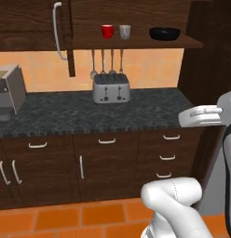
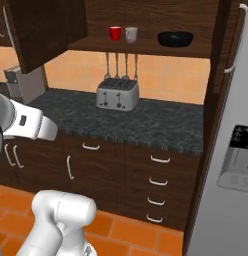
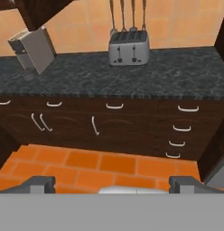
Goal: Gather all objects into one cabinet and sort the glasses and bowls to opposite sides.
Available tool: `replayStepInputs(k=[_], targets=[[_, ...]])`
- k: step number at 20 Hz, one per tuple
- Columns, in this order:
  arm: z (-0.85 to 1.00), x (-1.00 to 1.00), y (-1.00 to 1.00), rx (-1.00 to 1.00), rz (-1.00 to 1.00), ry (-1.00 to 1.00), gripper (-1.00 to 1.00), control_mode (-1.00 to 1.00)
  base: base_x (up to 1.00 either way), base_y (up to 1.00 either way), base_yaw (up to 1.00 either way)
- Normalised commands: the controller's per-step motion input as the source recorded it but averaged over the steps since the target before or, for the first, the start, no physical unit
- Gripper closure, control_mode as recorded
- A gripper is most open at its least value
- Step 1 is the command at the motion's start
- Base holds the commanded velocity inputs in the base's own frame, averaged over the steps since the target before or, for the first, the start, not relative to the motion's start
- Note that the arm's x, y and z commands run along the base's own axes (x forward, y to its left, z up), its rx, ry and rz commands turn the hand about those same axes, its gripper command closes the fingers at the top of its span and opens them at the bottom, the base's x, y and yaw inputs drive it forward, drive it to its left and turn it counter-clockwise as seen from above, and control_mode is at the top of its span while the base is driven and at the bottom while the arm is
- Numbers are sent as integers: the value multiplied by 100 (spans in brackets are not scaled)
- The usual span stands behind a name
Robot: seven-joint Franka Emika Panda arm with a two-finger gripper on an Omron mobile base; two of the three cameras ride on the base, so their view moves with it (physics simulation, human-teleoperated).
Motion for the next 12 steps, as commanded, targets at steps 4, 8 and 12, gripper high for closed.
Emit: replayStepInputs(k=[4, 8, 12], targets=[[0, 0, 0, 0, 0, 0, -100, 100, -14, 25, 28], [0, 0, 0, 0, 0, 0, -100, 100, -3, 33, 38], [0, 0, 0, 0, 0, 0, -100, 100, 0, 37, 42]])
